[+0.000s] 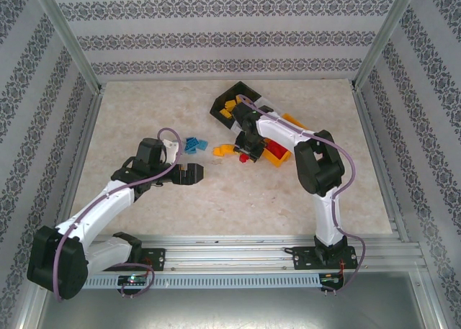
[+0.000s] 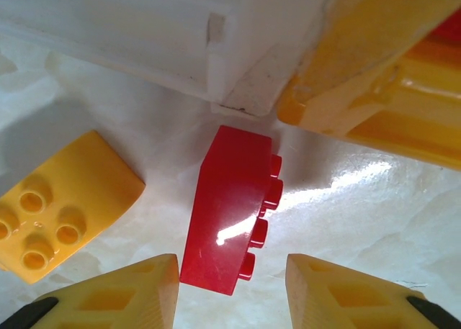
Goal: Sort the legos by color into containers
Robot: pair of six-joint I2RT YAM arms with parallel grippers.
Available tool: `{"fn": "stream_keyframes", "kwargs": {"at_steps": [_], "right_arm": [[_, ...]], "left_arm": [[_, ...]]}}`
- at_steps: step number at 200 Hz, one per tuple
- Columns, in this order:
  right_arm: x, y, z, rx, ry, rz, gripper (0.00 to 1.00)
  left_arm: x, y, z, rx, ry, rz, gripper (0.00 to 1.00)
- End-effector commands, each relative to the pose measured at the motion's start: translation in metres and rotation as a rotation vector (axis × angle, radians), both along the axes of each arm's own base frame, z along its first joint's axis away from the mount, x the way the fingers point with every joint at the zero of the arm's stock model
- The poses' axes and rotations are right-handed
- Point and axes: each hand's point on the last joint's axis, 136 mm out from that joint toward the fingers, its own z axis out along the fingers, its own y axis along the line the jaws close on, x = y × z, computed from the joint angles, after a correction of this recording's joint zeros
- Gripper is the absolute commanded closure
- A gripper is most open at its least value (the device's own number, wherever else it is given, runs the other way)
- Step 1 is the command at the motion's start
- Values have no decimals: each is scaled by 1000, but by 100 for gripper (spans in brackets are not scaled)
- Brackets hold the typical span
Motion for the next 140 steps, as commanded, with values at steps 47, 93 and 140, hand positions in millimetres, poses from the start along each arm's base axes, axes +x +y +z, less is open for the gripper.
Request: {"fn": "stream_keyframes", "kwargs": {"at_steps": [47, 93, 140], "right_arm": [[-9, -11, -16, -133, 59, 21, 56], [1, -7, -19, -157, 30, 9, 57], [-1, -3, -25, -157, 43, 21, 58]], "left_arm": [[-3, 4, 9, 38, -33, -4, 0], [-4, 3, 8, 46, -28, -6, 0], [-5, 2, 5, 54, -19, -8, 0]]}}
